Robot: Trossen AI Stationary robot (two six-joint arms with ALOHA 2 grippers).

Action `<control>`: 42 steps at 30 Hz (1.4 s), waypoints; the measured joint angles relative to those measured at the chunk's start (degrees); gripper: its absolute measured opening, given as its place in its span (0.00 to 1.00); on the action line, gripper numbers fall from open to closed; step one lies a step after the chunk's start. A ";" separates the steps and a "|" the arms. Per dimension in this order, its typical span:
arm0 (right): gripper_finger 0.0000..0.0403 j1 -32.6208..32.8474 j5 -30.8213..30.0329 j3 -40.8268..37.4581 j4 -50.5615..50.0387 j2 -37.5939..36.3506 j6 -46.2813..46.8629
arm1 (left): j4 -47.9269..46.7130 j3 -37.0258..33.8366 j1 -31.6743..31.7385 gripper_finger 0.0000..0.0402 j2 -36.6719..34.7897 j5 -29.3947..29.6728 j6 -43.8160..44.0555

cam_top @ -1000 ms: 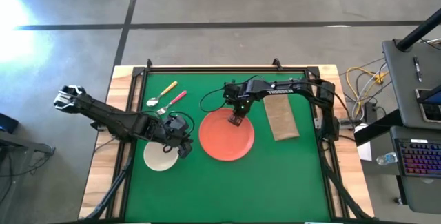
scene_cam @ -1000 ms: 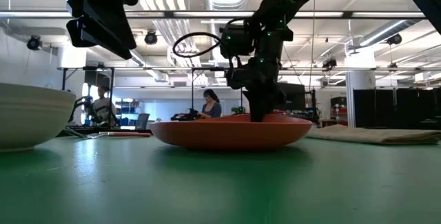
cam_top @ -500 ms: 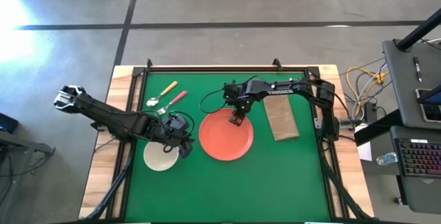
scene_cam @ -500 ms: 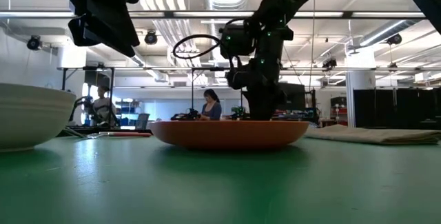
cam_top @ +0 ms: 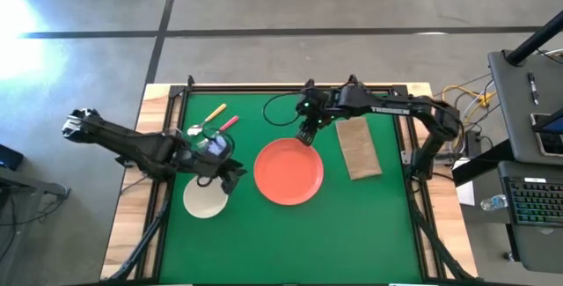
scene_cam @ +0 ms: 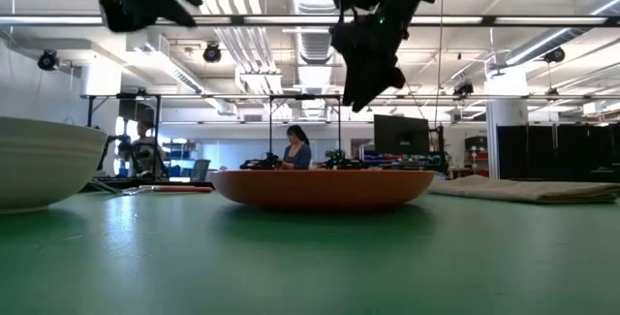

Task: Set table place
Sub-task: Put the white bowl on the orange plate

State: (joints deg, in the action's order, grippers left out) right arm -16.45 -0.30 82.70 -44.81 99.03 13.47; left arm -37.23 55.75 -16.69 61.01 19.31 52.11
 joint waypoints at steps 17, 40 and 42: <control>0.40 0.58 -1.33 -1.02 -3.13 -1.45 3.06 | -43.92 5.61 3.08 0.31 0.65 -14.01 -4.51; 0.40 4.99 -1.79 -3.85 -2.76 -1.47 7.56 | -26.88 -15.56 3.07 0.31 -12.00 -18.84 -16.71; 0.40 5.18 -2.76 -3.87 -2.76 -1.47 7.58 | -26.83 -16.15 3.08 0.31 -12.18 -18.83 -17.10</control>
State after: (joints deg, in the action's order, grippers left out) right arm -11.27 -3.06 78.83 -47.57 97.56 21.06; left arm -64.05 39.60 -13.61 48.83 0.48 35.00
